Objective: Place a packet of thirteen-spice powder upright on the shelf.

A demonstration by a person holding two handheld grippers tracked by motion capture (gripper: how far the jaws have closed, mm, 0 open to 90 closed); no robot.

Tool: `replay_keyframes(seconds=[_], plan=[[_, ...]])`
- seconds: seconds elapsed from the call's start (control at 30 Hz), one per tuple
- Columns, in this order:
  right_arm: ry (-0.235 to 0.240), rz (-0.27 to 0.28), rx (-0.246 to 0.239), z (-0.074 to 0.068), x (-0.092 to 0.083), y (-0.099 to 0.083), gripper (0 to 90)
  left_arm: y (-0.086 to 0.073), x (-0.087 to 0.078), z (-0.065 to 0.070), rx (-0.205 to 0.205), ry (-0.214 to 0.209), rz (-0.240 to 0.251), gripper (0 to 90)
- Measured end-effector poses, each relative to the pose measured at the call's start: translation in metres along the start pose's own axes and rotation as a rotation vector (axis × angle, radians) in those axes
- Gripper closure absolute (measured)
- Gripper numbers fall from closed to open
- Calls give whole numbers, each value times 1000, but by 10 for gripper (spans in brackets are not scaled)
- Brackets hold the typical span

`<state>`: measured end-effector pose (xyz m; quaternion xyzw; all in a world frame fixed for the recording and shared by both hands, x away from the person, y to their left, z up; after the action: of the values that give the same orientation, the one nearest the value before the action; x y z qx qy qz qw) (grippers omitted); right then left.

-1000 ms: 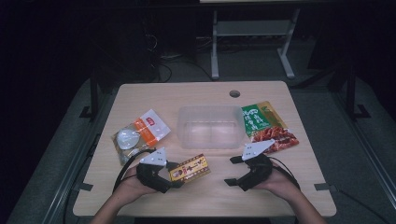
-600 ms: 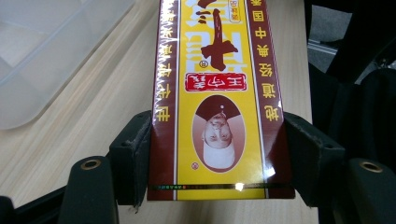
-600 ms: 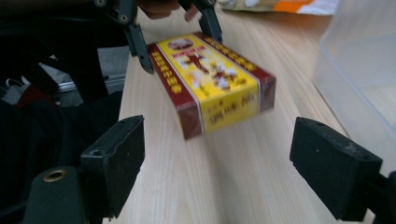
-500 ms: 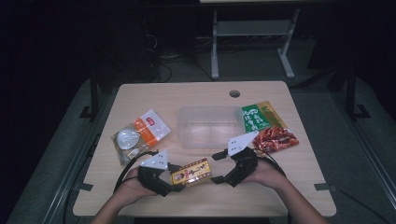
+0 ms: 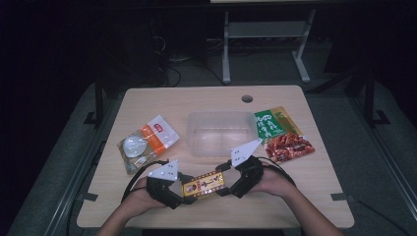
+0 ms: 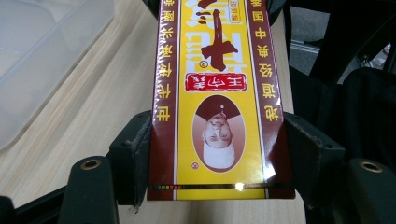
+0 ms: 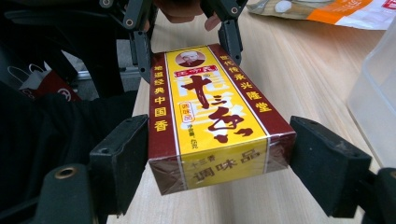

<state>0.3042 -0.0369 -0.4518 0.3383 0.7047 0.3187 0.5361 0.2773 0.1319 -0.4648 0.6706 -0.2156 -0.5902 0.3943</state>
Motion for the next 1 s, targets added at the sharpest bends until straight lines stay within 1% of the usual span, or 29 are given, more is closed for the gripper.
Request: replay_keyframes(seconds=[0.03, 0.1, 0.13, 0.27, 0.43, 0.47, 0.5, 0.53, 0.57, 0.63, 0.67, 0.73, 0.77, 0.83, 0.87, 0.9, 0.93, 0.97, 1.0], plan=[[9, 1, -8, -1, 1, 0, 229, 0, 0, 0, 3, 0, 3, 322], [14, -3, -13, -2, 2, 0, 231, 1, 0, 2, 1, -13, 8, 322], [22, -3, -10, -3, 2, 0, 252, 1, 0, 1, 4, -14, 10, 322], [28, -10, -22, -4, 4, -3, 265, 0, 0, 2, 19, -21, 5, 322], [20, -24, -42, -6, 4, -4, 282, 0, 0, 2, 36, -28, 8, 322], [14, -22, -64, -6, 4, -3, 287, -1, 0, 2, 38, -32, 8, 321], [13, -25, -53, -8, 4, -3, 293, -1, 0, 3, 39, -40, 8, 321], [17, -23, -67, -9, 4, -3, 298, -1, 0, 3, 39, -44, 12, 321], [19, -23, -57, -11, 3, -3, 302, -2, 0, 4, 37, -58, 15, 320], [23, -20, -62, -13, 3, -2, 310, -3, 0, 3, 39, -68, 20, 320], [22, -21, -66, -14, 3, -2, 311, -3, 1, 4, 32, -73, 26, 319], [20, -19, -62, -15, 3, -3, 313, -4, 1, 3, 46, -70, 19, 318], [16, -17, -71, -14, 3, -2, 314, -4, 1, 4, 40, -73, 20, 317], [15, -17, -70, -15, 3, -2, 316, -5, 2, 4, 24, -76, 30, 313], [15, -17, -70, -15, 3, -2, 316, -5, 2, 4, 23, -78, 31, 313], [15, -17, -71, -14, 3, -2, 316, -5, 3, 2, 18, -67, 30, 310], [10, -14, -72, -14, 3, -1, 317, -5, 2, 2, 12, -68, 29, 300], [15, 0, -62, -15, 1, 0, 318, -6, 2, 2, 16, -66, 29, 276], [15, 0, -62, -15, 1, 0, 318, -6, 1, 2, 17, -58, 29, 276]])
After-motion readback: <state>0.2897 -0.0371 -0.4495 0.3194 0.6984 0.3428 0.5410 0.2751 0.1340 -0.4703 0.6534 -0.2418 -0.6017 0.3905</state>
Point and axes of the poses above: each handheld gripper's, and its own axes: x roughly forward along the jaws, y roughly out of its top, z roughly to its right, the point moved 7 cm from there along x, roughly forward along the jaws, and after that the axes turned 9 degrees about y, right-handed, at the moved point
